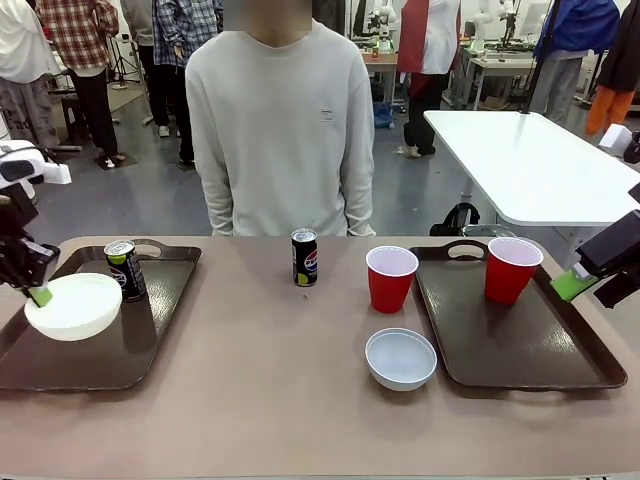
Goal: Prepare tableware on both trays.
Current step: Pick up a Picnic Bowl from the table and place it on a Handle tray.
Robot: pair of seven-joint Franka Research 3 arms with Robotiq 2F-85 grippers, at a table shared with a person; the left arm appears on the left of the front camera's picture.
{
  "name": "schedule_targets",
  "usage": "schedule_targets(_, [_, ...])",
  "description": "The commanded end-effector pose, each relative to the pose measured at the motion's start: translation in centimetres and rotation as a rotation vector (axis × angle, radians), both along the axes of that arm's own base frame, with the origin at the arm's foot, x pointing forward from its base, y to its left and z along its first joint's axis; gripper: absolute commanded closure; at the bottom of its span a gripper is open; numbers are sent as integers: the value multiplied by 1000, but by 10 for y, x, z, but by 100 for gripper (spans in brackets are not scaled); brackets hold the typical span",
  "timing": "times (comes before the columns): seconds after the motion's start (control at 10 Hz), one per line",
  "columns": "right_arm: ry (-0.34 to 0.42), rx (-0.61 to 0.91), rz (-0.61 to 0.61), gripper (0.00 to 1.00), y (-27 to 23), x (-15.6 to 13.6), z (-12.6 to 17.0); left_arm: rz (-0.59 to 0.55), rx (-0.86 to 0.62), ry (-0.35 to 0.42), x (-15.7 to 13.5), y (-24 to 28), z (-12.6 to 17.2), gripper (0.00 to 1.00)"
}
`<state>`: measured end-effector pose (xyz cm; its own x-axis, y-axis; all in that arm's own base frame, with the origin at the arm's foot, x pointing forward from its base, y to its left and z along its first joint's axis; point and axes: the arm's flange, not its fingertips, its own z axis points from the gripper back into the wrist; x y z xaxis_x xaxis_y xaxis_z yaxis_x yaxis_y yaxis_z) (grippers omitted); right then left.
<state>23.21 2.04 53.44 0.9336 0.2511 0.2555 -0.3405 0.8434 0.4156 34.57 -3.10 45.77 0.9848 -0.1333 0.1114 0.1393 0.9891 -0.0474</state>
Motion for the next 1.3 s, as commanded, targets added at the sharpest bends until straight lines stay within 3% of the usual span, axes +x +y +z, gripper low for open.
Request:
schedule_targets(0.0, [2, -14, -11, 0, 0, 1, -2, -3, 4, 20, -9, 5, -49, 96])
schedule_targets(0.4, [2, -14, -11, 0, 0, 1, -2, 9, 13, -5, 0, 16, -100, 96])
schedule_targets(0.8, [2, -14, -11, 0, 0, 1, -2, 12, 92, -6, 2, 13, -119, 96])
schedule_targets(1.2, [2, -14, -11, 0, 0, 1, -2, 13, 9, -4, -3, 11, -96, 56])
